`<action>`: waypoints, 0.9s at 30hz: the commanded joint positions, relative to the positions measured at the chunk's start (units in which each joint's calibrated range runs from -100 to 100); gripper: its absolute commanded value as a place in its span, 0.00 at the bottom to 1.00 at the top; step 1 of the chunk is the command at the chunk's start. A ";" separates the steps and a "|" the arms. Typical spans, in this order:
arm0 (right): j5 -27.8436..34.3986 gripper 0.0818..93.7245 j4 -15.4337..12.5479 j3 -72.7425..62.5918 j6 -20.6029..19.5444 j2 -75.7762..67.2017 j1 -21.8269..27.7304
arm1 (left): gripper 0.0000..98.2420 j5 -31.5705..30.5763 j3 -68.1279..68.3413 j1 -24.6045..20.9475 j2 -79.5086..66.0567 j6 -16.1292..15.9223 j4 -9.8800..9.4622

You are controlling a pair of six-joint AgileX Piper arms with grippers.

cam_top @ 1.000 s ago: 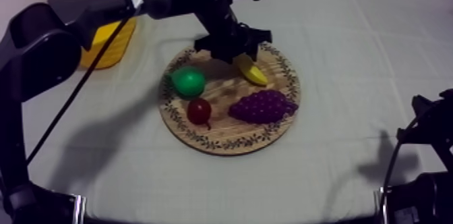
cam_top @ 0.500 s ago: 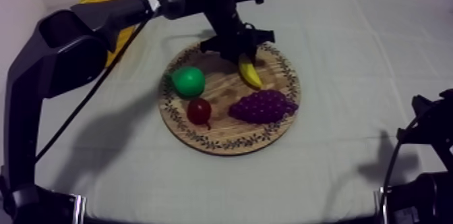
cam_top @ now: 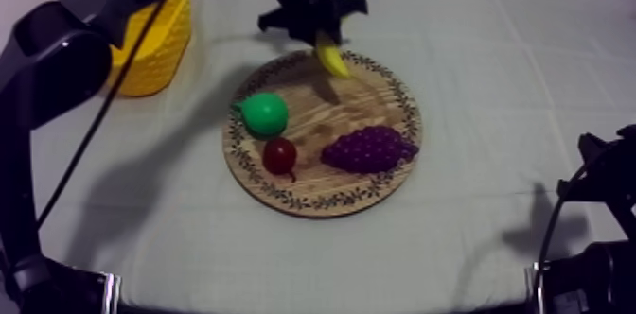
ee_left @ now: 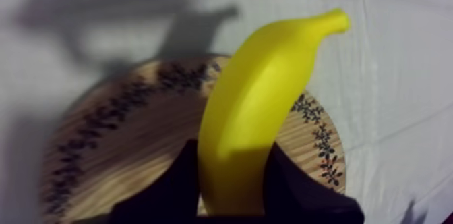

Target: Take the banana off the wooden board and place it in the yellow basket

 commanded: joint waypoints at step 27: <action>0.01 0.00 0.01 0.05 -0.01 -0.05 0.03 | 0.18 -0.22 24.05 -26.61 -21.24 -3.96 -7.31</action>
